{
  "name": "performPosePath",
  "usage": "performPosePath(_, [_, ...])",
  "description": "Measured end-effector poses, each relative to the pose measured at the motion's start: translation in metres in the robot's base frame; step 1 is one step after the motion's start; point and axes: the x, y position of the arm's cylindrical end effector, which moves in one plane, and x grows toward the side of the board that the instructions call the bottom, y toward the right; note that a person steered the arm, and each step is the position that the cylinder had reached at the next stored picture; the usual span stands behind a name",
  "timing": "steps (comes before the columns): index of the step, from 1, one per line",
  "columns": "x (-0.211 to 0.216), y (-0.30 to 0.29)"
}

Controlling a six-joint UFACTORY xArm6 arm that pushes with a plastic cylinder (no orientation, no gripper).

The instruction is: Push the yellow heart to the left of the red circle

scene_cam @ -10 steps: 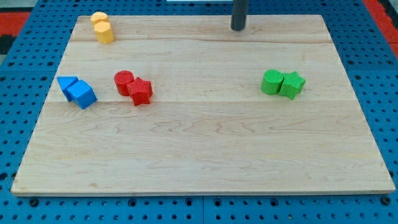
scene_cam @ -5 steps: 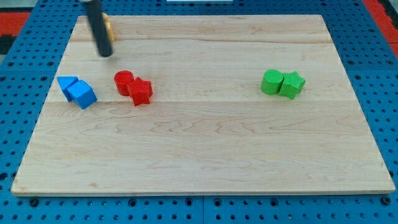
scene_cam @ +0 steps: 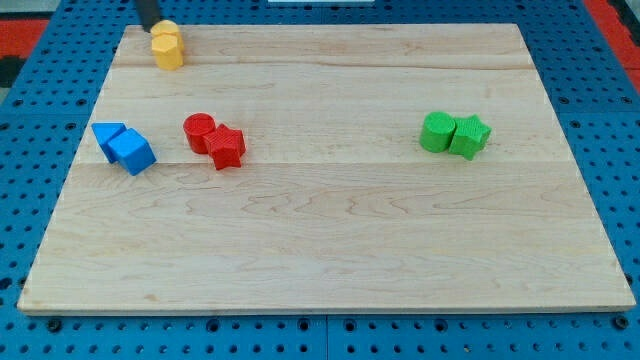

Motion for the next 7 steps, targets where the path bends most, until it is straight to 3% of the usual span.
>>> performPosePath(1, [0.013,0.057])
performPosePath(3, [0.010,0.025])
performPosePath(7, [0.121,0.022])
